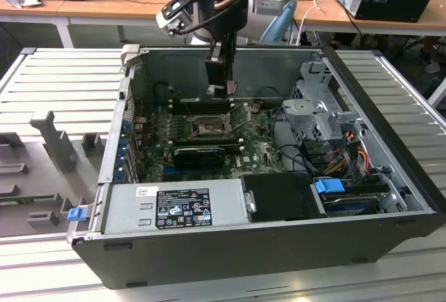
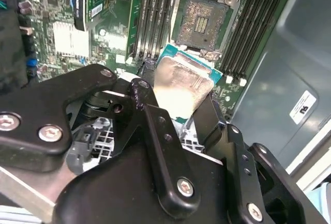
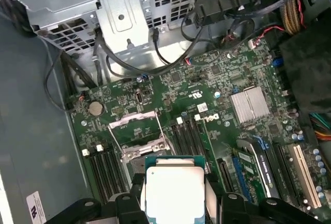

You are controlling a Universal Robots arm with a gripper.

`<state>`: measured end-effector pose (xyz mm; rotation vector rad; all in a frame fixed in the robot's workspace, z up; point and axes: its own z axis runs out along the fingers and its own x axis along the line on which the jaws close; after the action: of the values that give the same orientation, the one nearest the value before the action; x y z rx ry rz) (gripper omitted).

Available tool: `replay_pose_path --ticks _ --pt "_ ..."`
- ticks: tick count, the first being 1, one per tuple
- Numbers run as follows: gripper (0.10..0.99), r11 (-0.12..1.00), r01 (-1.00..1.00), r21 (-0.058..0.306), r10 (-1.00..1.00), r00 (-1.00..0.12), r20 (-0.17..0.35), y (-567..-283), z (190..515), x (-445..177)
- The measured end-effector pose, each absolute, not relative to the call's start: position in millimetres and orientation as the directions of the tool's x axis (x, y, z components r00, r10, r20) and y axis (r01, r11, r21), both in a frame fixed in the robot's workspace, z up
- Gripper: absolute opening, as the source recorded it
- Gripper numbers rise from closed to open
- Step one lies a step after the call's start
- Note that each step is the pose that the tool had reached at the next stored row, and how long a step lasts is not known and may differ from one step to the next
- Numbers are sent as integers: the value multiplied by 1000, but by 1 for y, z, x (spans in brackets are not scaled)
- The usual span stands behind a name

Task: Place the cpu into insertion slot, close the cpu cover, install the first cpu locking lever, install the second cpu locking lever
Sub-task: 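Place the cpu into insertion slot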

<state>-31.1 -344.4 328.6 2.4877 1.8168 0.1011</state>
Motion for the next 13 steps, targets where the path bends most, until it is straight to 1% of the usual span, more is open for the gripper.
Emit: replay_pose_path --ticks 4,6,10,13 --pt "541 -254 963 86 967 253 18 -344 329 -31" --pt "541 -201 976 87 980 200 18 -344 328 -31" --pt "541 -169 982 86 986 168 18 -344 328 -31" --pt "541 -115 990 86 993 113 18 -344 327 -31"
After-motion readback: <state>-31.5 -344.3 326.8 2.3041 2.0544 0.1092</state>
